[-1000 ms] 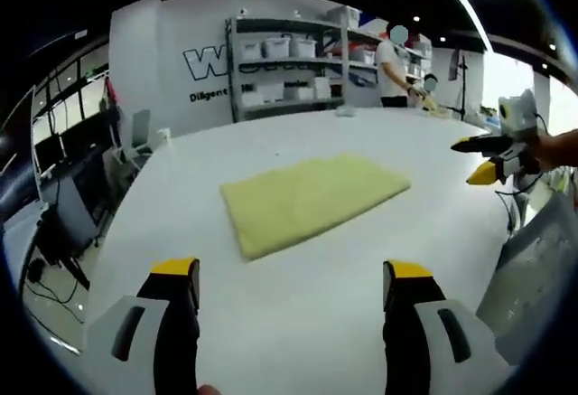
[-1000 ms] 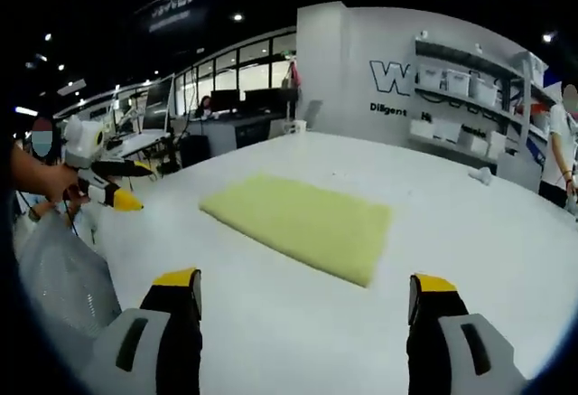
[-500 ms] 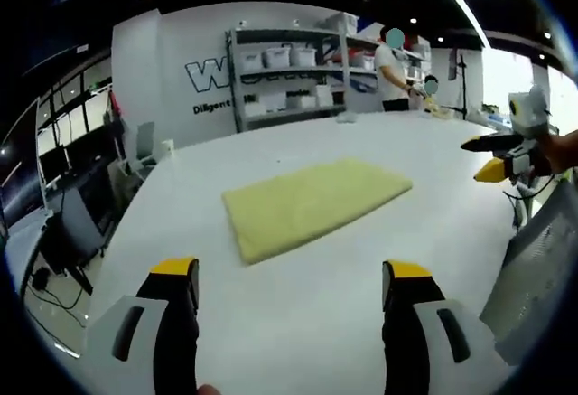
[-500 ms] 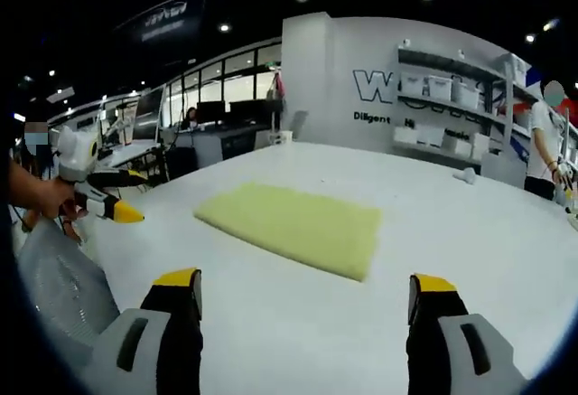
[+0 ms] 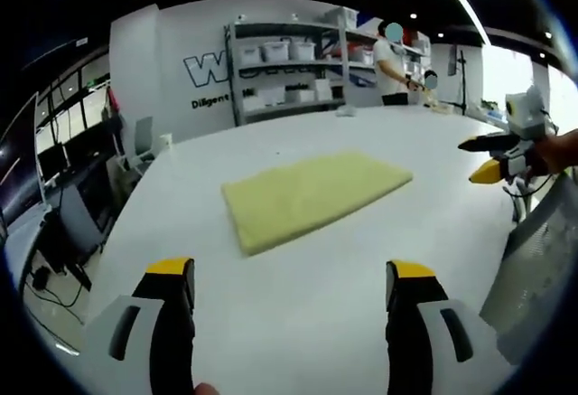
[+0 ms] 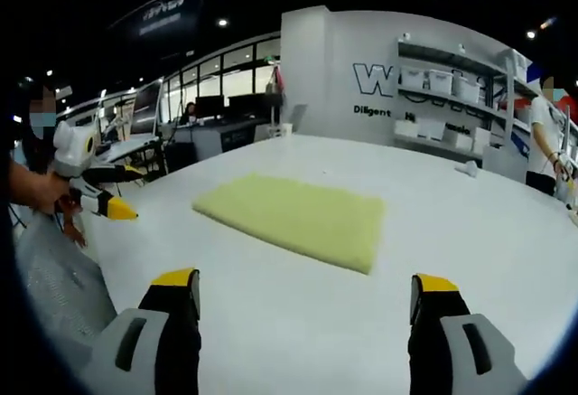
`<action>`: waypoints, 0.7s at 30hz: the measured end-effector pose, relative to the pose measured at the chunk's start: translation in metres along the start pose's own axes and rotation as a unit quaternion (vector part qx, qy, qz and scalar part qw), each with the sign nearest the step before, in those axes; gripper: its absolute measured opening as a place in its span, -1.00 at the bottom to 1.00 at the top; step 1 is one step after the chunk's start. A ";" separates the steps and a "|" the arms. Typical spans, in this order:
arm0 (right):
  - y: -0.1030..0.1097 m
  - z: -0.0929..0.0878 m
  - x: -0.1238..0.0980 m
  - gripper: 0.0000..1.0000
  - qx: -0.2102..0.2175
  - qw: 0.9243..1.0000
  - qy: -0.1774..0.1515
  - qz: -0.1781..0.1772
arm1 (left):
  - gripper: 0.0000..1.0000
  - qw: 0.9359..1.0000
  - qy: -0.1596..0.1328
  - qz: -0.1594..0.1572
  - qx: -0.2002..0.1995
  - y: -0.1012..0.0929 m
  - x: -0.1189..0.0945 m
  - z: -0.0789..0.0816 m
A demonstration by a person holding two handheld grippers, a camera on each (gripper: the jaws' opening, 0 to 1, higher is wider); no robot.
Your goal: Fold the garment on the visible template until the final outline fits inside the template.
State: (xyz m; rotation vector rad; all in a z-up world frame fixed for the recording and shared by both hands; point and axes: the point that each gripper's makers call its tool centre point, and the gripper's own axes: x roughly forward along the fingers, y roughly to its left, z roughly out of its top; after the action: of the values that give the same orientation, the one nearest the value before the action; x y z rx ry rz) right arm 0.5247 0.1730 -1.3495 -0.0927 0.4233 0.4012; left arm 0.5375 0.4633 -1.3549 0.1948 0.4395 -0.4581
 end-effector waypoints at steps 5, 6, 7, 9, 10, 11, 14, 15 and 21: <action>0.005 0.007 0.004 0.97 -0.007 1.000 -0.006 0.003 | 0.68 1.000 0.006 -0.002 0.002 0.000 -0.002 -0.002; 0.006 0.008 0.005 0.98 -0.012 1.000 -0.005 0.005 | 0.68 1.000 0.002 -0.002 -0.002 0.001 -0.003 0.000; 0.007 0.008 0.006 0.98 -0.015 1.000 -0.004 0.008 | 0.68 1.000 0.003 -0.002 -0.005 0.001 -0.003 0.000; 0.007 0.010 0.007 0.98 -0.019 1.000 -0.003 0.008 | 0.68 1.000 0.006 -0.005 -0.005 -0.001 -0.004 -0.001; 0.007 0.011 0.006 0.98 -0.020 1.000 -0.004 0.008 | 0.67 1.000 0.006 -0.006 -0.004 -0.001 -0.005 0.000; 0.006 0.011 0.007 0.98 -0.020 1.000 -0.005 0.008 | 0.67 1.000 0.005 -0.007 -0.002 -0.001 -0.005 -0.001; 0.004 0.013 0.008 0.98 -0.019 1.000 -0.008 0.006 | 0.67 1.000 0.003 -0.008 -0.002 -0.002 -0.005 0.000; 0.004 0.013 0.009 0.98 -0.017 1.000 -0.009 0.005 | 0.67 1.000 0.003 -0.008 -0.003 -0.002 -0.006 -0.001; 0.006 0.011 0.012 0.98 -0.014 1.000 -0.008 0.006 | 0.66 1.000 0.004 -0.002 -0.017 0.003 -0.006 -0.004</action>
State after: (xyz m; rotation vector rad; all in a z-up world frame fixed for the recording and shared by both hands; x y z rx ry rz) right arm 0.5364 0.1847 -1.3448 -0.1148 0.4019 0.4199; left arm 0.5322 0.4695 -1.3554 0.1632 0.4544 -0.4536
